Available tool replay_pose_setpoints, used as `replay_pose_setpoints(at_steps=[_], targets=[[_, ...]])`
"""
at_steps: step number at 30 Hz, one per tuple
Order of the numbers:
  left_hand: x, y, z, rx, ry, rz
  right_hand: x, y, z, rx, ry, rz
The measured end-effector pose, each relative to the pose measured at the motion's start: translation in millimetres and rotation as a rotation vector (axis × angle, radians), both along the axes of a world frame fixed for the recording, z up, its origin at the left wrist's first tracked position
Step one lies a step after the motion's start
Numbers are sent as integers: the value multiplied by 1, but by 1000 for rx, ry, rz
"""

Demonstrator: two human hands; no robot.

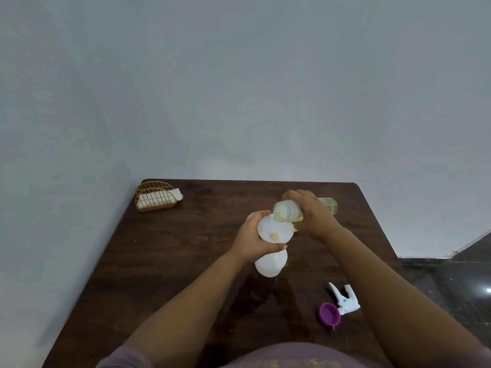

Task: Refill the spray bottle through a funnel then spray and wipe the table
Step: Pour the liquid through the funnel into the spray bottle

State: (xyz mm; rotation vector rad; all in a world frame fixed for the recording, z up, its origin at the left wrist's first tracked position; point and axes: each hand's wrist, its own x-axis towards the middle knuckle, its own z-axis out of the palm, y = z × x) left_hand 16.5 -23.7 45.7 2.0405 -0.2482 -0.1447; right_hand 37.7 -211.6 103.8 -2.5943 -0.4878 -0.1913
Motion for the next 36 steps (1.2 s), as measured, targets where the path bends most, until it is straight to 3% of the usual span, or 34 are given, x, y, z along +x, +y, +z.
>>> replay_pose_setpoints(at_steps=[36], targets=[[0, 2, 6, 38, 5, -23, 4, -3, 10, -39, -58, 26]])
